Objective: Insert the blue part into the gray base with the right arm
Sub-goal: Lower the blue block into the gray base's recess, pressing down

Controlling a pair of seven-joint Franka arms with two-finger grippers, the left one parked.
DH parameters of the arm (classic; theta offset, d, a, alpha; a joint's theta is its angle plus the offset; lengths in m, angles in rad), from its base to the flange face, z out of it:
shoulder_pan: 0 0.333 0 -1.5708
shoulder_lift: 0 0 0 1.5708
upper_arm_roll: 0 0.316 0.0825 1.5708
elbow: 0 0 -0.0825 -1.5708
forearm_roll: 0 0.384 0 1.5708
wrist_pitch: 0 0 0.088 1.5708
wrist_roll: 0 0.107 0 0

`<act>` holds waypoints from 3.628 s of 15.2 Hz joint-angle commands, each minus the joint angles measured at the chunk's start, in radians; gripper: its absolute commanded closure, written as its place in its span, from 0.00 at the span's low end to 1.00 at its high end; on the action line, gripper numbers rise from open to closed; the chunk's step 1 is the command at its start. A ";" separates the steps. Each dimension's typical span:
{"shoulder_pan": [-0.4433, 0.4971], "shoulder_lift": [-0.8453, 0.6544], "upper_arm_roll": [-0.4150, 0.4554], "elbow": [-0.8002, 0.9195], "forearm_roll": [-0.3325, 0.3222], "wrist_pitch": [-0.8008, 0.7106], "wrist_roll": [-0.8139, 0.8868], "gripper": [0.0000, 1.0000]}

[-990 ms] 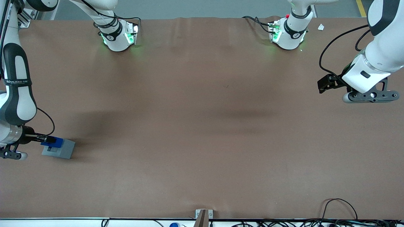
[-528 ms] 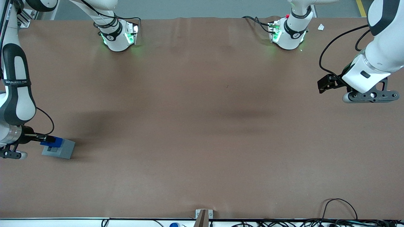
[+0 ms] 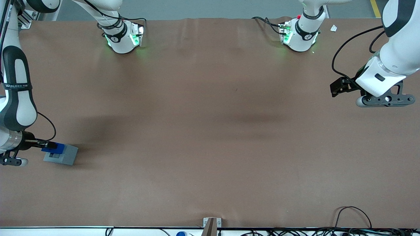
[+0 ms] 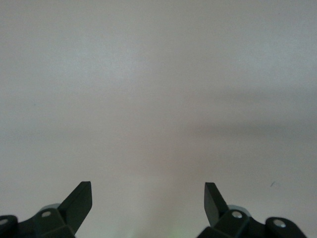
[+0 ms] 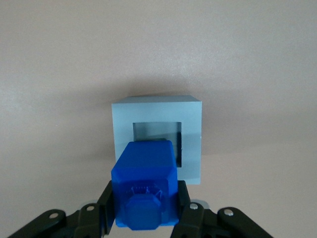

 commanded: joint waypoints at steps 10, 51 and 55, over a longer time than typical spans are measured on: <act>-0.012 0.019 0.011 0.039 -0.013 -0.002 -0.011 0.99; -0.019 0.047 0.011 0.059 -0.017 0.000 -0.014 1.00; -0.014 0.047 0.011 0.073 -0.019 -0.009 -0.010 1.00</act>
